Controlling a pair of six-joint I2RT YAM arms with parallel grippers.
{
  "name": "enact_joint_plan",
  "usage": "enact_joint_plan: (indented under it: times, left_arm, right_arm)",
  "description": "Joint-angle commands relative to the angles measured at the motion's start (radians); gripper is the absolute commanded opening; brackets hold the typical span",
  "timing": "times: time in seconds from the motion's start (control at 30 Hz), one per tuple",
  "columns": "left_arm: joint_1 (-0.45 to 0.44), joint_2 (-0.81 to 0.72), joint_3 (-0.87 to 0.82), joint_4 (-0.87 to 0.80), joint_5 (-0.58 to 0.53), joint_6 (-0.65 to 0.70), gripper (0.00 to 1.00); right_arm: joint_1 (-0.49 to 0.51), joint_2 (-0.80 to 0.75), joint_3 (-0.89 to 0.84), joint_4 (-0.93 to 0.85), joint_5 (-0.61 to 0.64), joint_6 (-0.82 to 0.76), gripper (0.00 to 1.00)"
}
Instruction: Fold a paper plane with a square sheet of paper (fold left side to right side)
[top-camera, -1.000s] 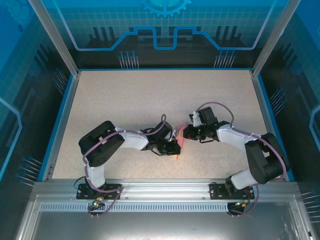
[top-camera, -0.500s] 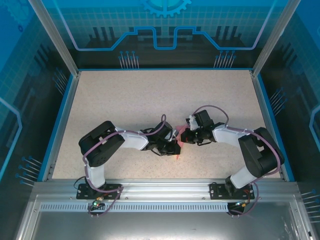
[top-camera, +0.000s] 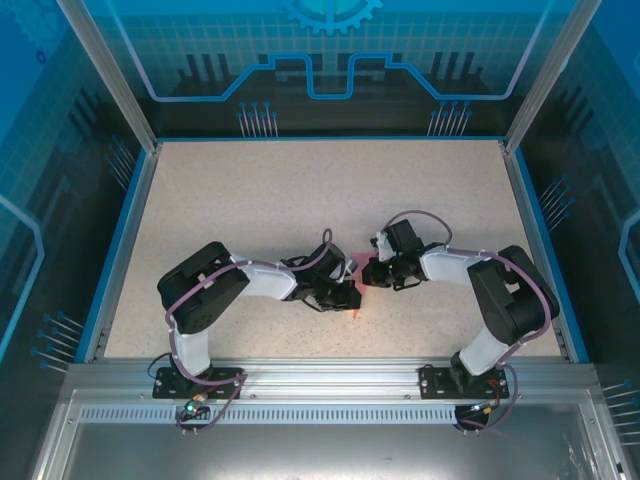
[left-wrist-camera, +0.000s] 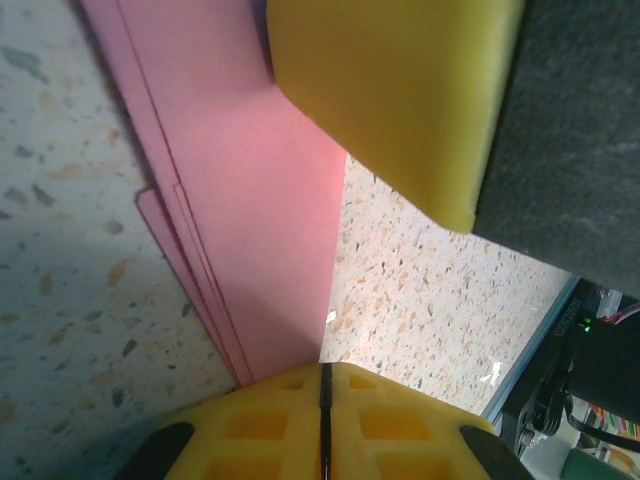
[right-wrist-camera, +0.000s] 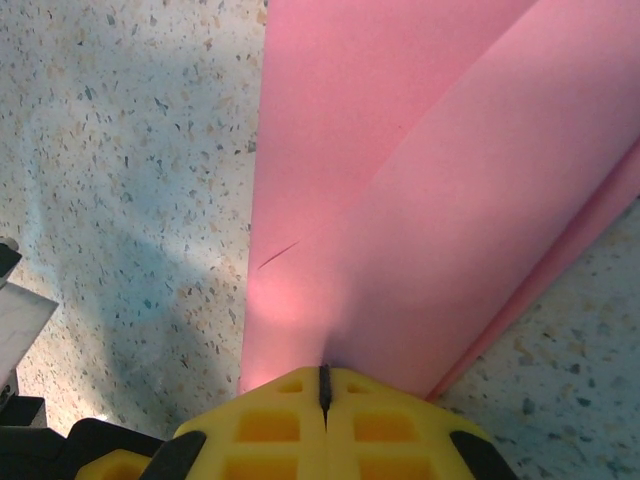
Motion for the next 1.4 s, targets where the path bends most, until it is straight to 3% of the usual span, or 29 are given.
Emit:
enact_joint_plan:
  times: [0.0,1.37]
  left_arm:
    - [-0.023,0.042,-0.029,-0.105,-0.047,0.009,0.1]
    - [-0.023,0.042,-0.044,-0.105,-0.051,0.008,0.09]
  right_arm:
    - [-0.011,0.031,0.026,-0.017,0.059,-0.029,0.04]
    - [-0.235,0.2,0.242,-0.093,0.015,-0.128,0.04]
